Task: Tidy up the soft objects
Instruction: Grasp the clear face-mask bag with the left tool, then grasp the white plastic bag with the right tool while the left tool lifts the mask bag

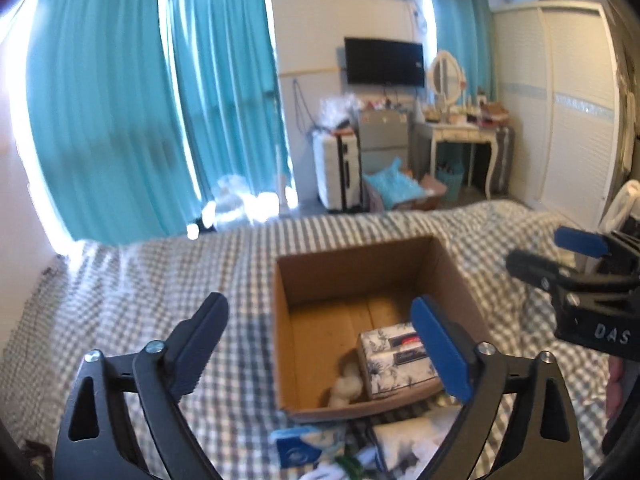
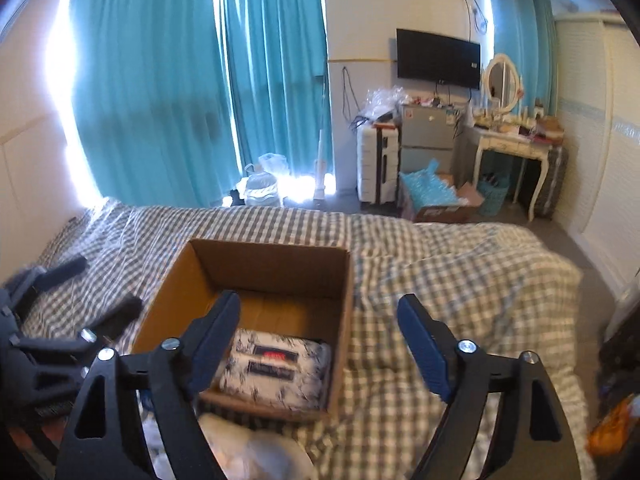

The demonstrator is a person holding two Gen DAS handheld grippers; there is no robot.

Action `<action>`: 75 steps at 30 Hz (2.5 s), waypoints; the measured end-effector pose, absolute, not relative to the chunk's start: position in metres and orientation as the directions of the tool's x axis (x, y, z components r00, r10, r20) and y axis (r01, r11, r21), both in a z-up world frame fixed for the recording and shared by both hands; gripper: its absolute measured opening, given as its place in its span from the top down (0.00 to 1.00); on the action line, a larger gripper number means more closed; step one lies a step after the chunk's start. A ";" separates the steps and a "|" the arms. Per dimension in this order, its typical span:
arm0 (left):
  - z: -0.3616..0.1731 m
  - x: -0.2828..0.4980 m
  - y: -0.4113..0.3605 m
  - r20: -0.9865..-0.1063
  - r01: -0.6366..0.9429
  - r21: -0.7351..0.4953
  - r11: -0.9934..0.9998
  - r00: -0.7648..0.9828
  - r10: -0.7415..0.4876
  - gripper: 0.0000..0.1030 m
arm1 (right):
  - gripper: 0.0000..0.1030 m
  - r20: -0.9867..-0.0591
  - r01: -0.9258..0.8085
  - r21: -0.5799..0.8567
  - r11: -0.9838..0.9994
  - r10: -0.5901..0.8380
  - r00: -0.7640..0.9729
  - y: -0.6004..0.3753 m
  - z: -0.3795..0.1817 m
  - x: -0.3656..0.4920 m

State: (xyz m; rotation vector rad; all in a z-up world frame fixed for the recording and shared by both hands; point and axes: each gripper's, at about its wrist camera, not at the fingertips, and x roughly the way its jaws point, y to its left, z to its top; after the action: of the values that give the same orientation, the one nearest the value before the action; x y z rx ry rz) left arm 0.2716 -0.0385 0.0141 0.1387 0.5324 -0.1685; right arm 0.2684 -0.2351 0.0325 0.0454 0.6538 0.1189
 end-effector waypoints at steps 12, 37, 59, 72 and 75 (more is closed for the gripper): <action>0.082 0.169 0.001 -0.469 0.148 0.115 0.982 0.880 -0.077 0.00 | 0.00 -0.564 -0.103 -0.004 0.995 0.083 0.821 -0.227 0.116 0.153; -0.143 0.151 0.008 -0.756 0.150 0.119 0.981 0.655 -0.009 0.01 | 0.04 -0.762 -0.205 0.017 0.979 0.145 0.631 -0.154 -0.083 0.145; -0.111 0.141 0.048 -0.695 0.049 -0.057 0.997 0.715 -0.075 0.91 | 0.30 -0.818 -0.285 0.130 0.950 0.265 0.510 -0.105 -0.100 0.134; -0.122 0.152 0.064 -0.743 0.001 -0.130 0.992 0.662 -0.098 0.91 | 0.66 -0.838 -0.200 0.125 0.972 0.211 0.502 -0.074 -0.130 0.166; -0.122 0.151 0.064 -0.744 0.002 -0.129 0.992 0.661 -0.099 0.91 | 0.81 -0.832 -0.217 0.124 0.968 0.221 0.509 -0.075 -0.128 0.162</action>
State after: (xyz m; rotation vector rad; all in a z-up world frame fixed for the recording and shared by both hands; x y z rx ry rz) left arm 0.1507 0.0639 -0.1223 -0.1205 0.8476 -0.0573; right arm 0.1615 -0.0754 -0.1280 0.0035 1.0029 0.2638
